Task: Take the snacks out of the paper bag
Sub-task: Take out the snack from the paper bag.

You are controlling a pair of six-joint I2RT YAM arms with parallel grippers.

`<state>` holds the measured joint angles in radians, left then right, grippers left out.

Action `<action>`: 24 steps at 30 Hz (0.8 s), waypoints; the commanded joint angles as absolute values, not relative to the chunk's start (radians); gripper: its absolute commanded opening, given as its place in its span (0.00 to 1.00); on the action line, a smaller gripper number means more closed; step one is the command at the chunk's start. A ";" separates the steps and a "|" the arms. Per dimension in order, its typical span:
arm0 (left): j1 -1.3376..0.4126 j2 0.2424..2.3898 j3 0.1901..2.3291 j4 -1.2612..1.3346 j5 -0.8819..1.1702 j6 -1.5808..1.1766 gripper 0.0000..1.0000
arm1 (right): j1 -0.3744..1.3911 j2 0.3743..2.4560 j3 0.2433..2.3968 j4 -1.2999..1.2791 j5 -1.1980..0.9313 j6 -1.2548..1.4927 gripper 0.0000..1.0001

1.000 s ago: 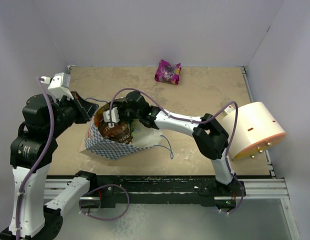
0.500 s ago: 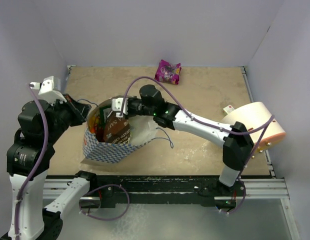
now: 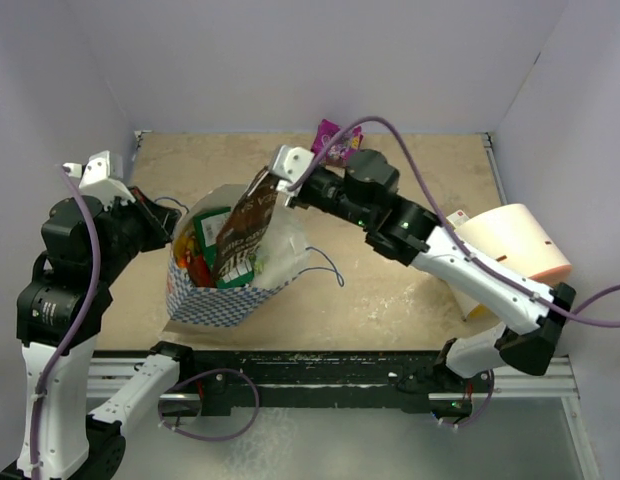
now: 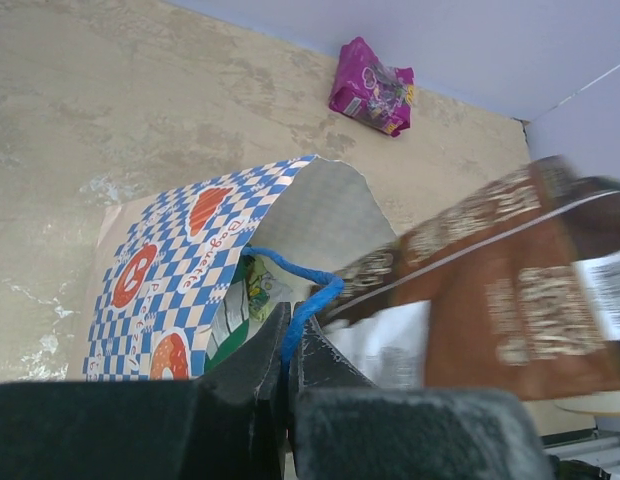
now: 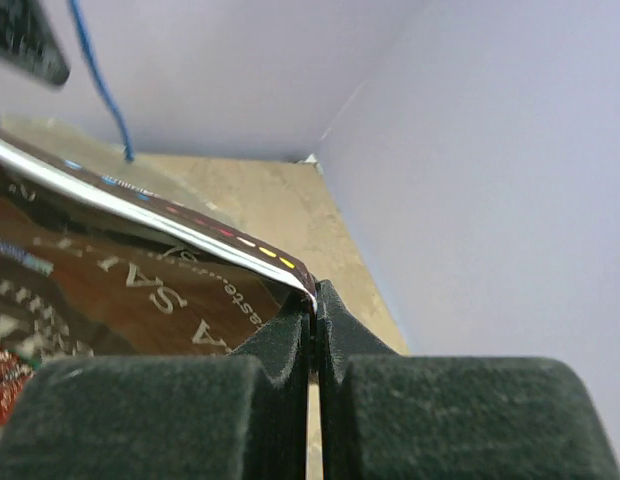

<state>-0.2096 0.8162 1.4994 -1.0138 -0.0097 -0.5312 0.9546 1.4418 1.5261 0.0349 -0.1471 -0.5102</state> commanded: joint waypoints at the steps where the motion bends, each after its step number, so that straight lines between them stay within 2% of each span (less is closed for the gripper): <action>1: -0.210 0.816 1.488 -0.948 -0.017 -0.543 0.00 | 0.956 1.340 1.677 0.029 0.001 -0.388 0.00; 7: -0.210 0.815 1.466 -0.928 -0.033 -0.551 0.00 | 0.956 1.291 1.816 -0.060 0.213 -0.483 0.00; 12: -0.210 0.826 1.470 -0.920 -0.072 -0.539 0.00 | 0.956 1.248 1.847 -0.094 0.372 -0.587 0.00; 18: -0.210 0.849 1.488 -0.935 -0.096 -0.522 0.00 | 0.954 1.171 1.727 -0.080 0.579 -0.674 0.00; 24: -0.209 0.851 1.501 -0.948 -0.110 -0.500 0.00 | 0.951 1.096 1.487 -0.105 0.637 -0.545 0.00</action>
<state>-0.2096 0.8558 1.4605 -0.9955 -0.0898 -0.5289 0.9535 1.1229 1.5925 -0.1261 0.5484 -0.6159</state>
